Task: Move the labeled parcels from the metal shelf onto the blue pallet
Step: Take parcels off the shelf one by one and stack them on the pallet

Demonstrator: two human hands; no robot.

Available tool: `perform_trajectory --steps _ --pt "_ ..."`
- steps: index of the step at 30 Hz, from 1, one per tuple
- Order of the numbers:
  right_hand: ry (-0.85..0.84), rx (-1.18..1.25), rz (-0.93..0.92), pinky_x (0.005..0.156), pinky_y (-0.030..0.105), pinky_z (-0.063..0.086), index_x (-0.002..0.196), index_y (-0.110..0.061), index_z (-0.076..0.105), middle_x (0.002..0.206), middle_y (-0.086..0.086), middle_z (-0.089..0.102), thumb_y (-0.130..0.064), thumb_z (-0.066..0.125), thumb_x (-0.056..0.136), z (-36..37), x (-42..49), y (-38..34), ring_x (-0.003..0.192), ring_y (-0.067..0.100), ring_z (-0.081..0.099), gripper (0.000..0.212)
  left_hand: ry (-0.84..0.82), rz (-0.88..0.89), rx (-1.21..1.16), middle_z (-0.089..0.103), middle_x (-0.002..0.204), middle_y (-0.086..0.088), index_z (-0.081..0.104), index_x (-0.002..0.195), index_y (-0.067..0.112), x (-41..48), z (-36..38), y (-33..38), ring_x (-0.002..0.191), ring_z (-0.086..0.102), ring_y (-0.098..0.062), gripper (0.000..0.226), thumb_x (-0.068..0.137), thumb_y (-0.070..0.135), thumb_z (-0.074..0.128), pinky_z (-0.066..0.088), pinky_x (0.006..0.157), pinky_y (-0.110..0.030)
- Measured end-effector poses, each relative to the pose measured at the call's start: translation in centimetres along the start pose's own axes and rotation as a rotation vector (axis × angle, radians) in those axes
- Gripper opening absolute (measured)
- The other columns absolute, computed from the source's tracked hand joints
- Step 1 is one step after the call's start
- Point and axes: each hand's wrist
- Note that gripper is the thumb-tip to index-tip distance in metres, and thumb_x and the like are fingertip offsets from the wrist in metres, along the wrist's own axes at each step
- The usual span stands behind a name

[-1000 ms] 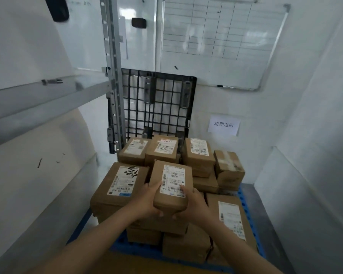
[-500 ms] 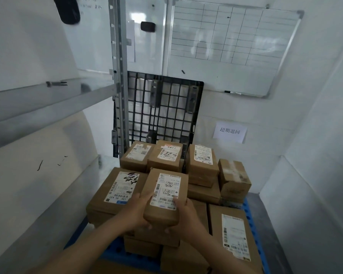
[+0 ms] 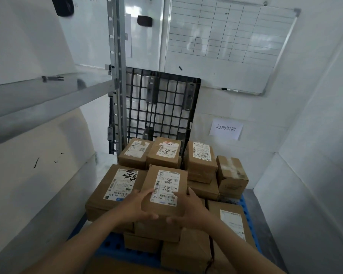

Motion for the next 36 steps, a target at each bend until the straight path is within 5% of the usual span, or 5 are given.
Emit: perform_trajectory --steps 13,25,29,32,36 --pt "0.06 -0.057 -0.263 0.116 0.04 0.024 0.144 -0.022 0.025 0.152 0.001 0.026 -0.032 0.056 0.089 -0.3 -2.8 -2.7 0.141 0.02 0.022 0.063 0.376 -0.06 0.017 0.039 0.137 0.008 0.04 0.135 0.023 -6.6 2.0 -0.4 0.129 0.038 -0.012 0.059 0.082 0.029 0.066 0.033 0.11 -0.031" --pt "-0.01 -0.063 -0.596 0.104 0.023 0.03 0.135 -0.011 0.04 0.139 0.004 0.04 -0.019 0.048 0.094 0.2 -8.9 0.2 0.129 0.019 0.037 0.043 0.512 -0.272 0.044 0.056 0.11 -0.004 0.053 0.093 0.027 -13.9 9.7 3.1 0.101 0.054 -0.012 0.015 0.088 0.013 0.054 0.044 0.083 -0.022" --pt "-0.093 -0.012 -0.667 0.097 0.037 0.046 0.121 -0.011 0.055 0.121 0.007 0.057 -0.017 0.052 0.09 2.6 -9.6 -2.2 0.111 0.02 0.053 0.032 0.676 -0.363 0.111 0.064 0.11 -0.004 0.062 0.107 0.009 -19.0 10.0 4.1 0.097 0.05 0.005 0.032 0.077 0.01 0.072 0.035 0.075 -0.001" --pt "-0.149 0.022 -0.739 0.103 0.028 0.039 0.129 -0.016 0.049 0.13 0.004 0.051 -0.02 0.056 0.088 5.1 -10.6 -5.3 0.121 0.018 0.048 0.042 0.671 -0.502 0.002 0.042 0.138 -0.002 0.041 0.132 0.017 -24.1 11.1 2.9 0.122 0.042 -0.01 0.044 0.091 0.02 0.056 0.034 0.098 -0.016" --pt "-0.272 0.021 -0.867 0.11 0.024 0.028 0.14 -0.014 0.036 0.145 0.003 0.037 -0.02 0.054 0.091 9.3 -13.2 -10.3 0.133 0.017 0.035 0.053 0.799 -0.615 0.014 0.041 0.135 -0.001 0.04 0.132 0.019 -32.2 12.4 0.4 0.122 0.041 -0.011 0.045 0.091 0.024 0.056 0.029 0.096 -0.014"
Point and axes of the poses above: each hand's wrist, its own x-axis towards the middle knuckle, its own z-axis out of the palm, y = z × x
